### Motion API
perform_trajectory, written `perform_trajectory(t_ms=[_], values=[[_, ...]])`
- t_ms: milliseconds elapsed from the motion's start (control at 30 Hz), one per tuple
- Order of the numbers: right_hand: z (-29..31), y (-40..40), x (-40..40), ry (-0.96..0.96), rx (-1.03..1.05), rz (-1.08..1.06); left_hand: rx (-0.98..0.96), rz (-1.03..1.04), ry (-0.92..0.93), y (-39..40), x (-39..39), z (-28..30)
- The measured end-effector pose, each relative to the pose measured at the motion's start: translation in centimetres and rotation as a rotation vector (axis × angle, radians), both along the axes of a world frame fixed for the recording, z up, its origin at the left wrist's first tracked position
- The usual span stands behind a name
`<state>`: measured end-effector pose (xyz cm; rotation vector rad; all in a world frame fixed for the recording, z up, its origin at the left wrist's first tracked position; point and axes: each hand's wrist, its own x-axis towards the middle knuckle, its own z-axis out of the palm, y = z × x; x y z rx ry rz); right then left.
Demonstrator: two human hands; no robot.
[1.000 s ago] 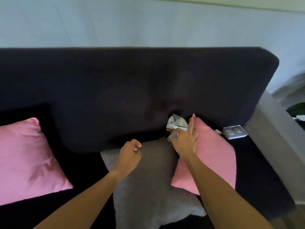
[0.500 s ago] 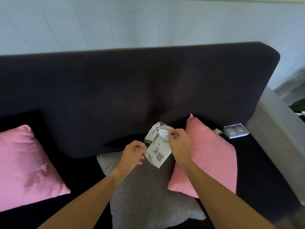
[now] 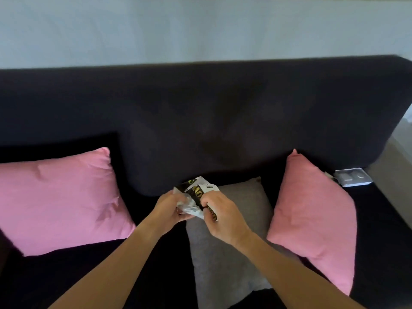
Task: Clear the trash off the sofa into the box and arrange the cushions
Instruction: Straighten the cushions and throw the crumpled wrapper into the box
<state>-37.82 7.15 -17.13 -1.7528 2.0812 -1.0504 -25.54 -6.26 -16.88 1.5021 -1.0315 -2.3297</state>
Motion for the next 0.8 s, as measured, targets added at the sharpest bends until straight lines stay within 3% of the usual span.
perform_trajectory(t_ms=[67, 167, 300, 367, 600, 800], values=[[0.0, -1.3, 2.9, -0.050, 0.001, -0.122, 0.000, 0.081, -0.049, -1.1, 3.7, 0.1], [0.1, -3.9, 7.5, -0.211, 0.120, -0.337, -0.005, 0.047, 0.034, -2.2, 10.6, 0.8], [0.4, -8.1, 15.6, -0.811, 0.349, -0.402, -0.043, 0.019, 0.111, -4.4, 21.7, 1.9], [0.5, -9.8, 19.4, -0.959, 0.451, -0.378, -0.072, 0.060, 0.088, -5.3, 26.7, 2.0], [2.1, -13.6, 35.5, -0.887, 0.484, -0.128, -0.215, 0.268, 0.011, -5.4, 45.7, 3.5], [4.0, -16.3, 52.5, -0.831, 0.561, 0.262, -0.195, 0.637, 0.008, -2.3, 64.3, 4.0]])
